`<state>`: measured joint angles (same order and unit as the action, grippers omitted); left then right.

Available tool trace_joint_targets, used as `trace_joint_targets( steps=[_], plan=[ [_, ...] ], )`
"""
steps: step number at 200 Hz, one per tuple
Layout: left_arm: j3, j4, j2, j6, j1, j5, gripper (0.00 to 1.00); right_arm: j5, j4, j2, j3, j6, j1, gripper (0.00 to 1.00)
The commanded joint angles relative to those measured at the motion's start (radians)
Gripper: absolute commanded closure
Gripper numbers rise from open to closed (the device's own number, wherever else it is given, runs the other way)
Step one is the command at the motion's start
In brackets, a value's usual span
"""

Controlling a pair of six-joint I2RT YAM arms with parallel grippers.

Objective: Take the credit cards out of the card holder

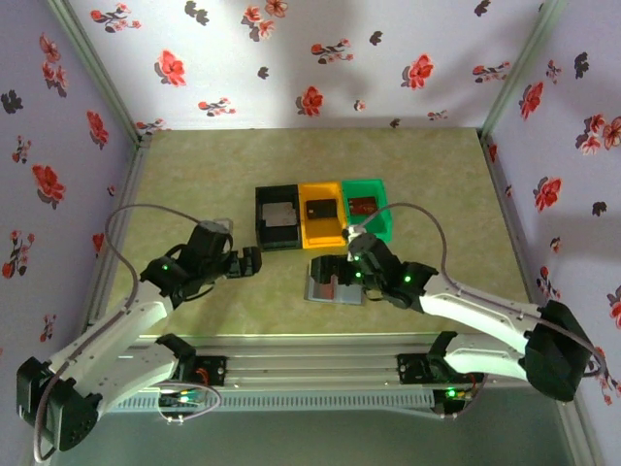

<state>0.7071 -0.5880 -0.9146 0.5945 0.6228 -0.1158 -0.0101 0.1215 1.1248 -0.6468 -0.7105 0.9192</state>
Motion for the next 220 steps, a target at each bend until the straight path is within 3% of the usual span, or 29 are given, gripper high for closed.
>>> trace_joint_targets(
  steps=[1, 58, 82, 138, 195, 220],
  plan=[
    [-0.048, 0.029, 0.029, 0.07, 0.033, 0.035, 0.0, -0.082, -0.029, 0.016, 0.025, -0.059, 0.04, 0.07],
    [-0.111, 0.177, -0.022, 0.199, 0.159, 0.056, 0.0, -0.126, 0.053, 0.065, 0.047, -0.105, 0.055, 0.27],
    [-0.109, 0.236, -0.064, 0.259, 0.221, 0.056, 0.0, -0.161, 0.082, 0.057, 0.071, -0.124, 0.055, 0.4],
    [-0.102, 0.353, -0.165, 0.346, 0.303, 0.039, 0.0, -0.153, 0.071, 0.05, 0.107, -0.138, 0.055, 0.48],
    [-0.075, 0.485, -0.271, 0.412, 0.358, 0.043, 0.0, -0.199, 0.101, 0.016, 0.165, -0.171, 0.053, 0.68],
    [-0.062, 0.534, -0.317, 0.442, 0.375, 0.051, 0.0, -0.194, 0.106, 0.014, 0.176, -0.176, 0.052, 0.71]
  ],
)
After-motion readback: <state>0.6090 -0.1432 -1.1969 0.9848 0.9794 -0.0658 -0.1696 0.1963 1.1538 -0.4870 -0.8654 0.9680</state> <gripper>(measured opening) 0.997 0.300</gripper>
